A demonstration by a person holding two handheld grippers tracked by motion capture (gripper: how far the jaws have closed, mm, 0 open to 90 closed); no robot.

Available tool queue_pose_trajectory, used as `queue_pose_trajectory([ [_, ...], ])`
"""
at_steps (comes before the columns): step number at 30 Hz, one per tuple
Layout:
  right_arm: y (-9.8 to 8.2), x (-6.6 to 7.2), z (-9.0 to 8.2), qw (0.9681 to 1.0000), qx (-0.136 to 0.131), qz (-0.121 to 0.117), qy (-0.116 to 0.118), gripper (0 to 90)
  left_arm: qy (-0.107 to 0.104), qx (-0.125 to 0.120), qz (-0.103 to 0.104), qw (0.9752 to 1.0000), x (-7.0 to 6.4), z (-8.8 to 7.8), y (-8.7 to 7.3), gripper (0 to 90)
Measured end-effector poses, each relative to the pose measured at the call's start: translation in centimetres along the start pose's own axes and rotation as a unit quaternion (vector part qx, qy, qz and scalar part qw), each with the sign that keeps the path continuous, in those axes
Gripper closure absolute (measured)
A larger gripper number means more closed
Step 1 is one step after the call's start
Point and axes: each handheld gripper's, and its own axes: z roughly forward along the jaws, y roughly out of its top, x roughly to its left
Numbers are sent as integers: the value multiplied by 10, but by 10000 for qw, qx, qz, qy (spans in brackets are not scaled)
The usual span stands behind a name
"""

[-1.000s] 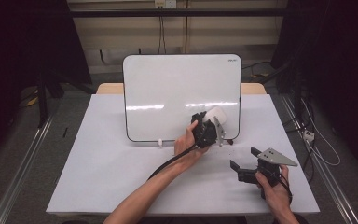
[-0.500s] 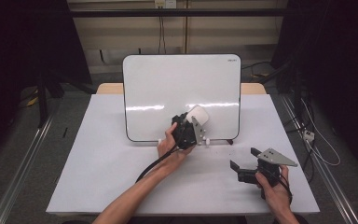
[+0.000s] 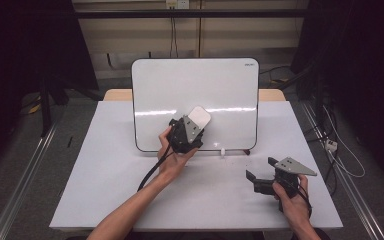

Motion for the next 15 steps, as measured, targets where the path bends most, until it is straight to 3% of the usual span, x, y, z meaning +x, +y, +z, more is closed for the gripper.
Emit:
queue_pose_trajectory([
  [5,0,1,0,10000,-17,-18,13,48,-256,-163,35,9995,-1,-17,13,311],
  [9,0,2,-1,10000,-14,-46,49,48,-236,-209,42,9995,3,-27,16,310],
  [15,0,1,-1,10000,-22,-53,53,48,-202,-80,-41,9998,17,-39,10,310],
])
